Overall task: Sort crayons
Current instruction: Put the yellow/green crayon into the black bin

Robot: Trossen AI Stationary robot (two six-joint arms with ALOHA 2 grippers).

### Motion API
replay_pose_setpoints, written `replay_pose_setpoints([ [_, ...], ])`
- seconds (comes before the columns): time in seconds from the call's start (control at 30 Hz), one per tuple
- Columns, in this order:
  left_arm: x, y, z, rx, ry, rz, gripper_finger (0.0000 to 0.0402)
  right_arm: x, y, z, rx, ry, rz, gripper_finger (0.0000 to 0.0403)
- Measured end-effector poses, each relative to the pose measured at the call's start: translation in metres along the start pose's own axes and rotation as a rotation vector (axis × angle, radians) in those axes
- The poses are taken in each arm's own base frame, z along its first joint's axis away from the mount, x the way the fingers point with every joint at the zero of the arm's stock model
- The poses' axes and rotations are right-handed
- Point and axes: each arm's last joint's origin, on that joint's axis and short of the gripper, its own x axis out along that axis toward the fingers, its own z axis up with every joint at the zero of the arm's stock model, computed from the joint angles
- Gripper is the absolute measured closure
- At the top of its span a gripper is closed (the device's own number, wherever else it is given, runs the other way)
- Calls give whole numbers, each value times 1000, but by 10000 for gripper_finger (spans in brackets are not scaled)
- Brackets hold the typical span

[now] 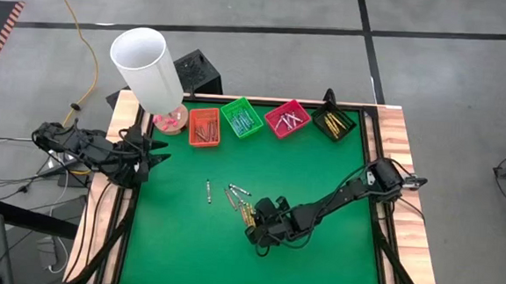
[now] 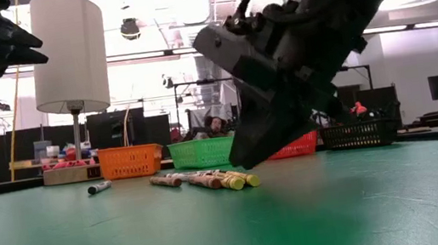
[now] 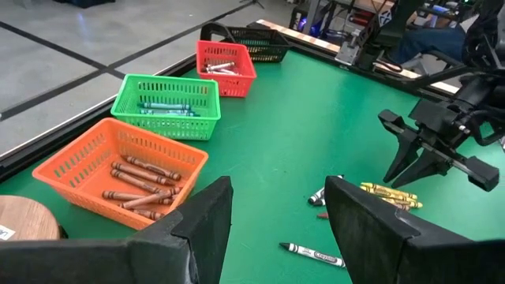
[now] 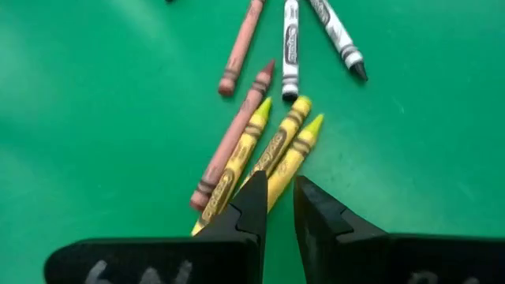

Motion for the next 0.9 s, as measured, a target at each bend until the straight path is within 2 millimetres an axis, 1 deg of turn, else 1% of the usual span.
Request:
replay_pose_setpoints([
  [0.17, 0, 0, 0, -1, -1, 0, 210, 6, 1, -6, -14, 11, -14, 335],
  [0.27, 0, 0, 0, -2, 0, 0, 210, 6, 2, -4, -10, 14, -11, 335],
  [0.57, 0, 0, 0, -3, 1, -1, 210, 6, -3, -7, -38, 56, -60, 335],
  [0.8, 0, 0, 0, -3, 1, -2, 210, 5, -10, -7, -84, 218, -62, 335],
  [0.9, 0, 0, 0, -3, 1, -2, 210, 2, -12, -7, -112, 289, -54, 335],
])
